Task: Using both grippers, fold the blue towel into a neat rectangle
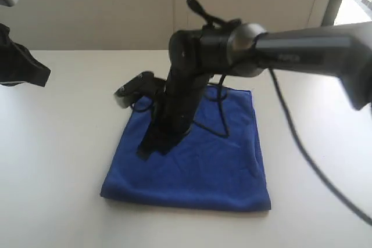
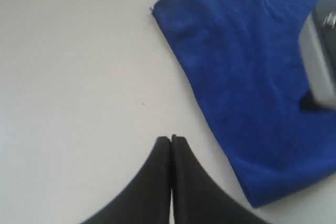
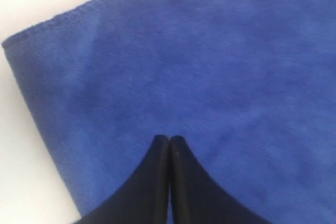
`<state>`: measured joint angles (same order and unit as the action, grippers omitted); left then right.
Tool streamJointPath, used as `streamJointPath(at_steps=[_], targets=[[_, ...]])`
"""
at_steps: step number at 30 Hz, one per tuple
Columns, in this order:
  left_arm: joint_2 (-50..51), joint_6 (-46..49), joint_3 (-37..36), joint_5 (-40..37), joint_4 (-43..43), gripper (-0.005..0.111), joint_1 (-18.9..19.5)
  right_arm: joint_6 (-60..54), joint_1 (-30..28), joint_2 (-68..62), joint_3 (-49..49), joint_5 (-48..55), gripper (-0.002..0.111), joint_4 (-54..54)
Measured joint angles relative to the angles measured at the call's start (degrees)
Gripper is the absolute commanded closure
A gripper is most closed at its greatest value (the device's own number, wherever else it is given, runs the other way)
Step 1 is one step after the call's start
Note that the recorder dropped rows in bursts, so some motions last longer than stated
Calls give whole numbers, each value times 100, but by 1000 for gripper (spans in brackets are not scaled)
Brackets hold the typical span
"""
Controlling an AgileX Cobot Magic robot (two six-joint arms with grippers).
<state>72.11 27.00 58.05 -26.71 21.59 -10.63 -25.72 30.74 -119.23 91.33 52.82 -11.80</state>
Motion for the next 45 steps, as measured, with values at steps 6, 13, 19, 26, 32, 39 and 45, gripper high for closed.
streamJointPath(at_steps=[6, 13, 19, 26, 32, 39, 45], targets=[[190, 823, 0, -803, 59, 107, 0, 811, -405, 928, -140, 508, 108, 1698], [1372, 1924, 704, -2363, 549, 107, -149, 901, -1209, 1657, -1260, 390, 108, 1840], [1975, 2549, 1231, -2687, -117, 107, -853, 901, -1642, 1992, -2014, -34, 108, 1358], [1998, 3423, 1280, -1964, -510, 107, -1139, 773, -1642, 2051, -2189, 223, 108, 1180], [1998, 3497, 1280, -1814, -554, 107, -1139, 874, -1642, 2000, -2215, -375, 108, 1149], [1998, 3510, 1280, -2123, -554, 107, -1139, 961, -1642, 1764, -2234, -604, 108, 1011], [1998, 3311, 1280, -2457, -591, 107, -1139, 783, -1642, 1351, -2234, -506, 108, 879]])
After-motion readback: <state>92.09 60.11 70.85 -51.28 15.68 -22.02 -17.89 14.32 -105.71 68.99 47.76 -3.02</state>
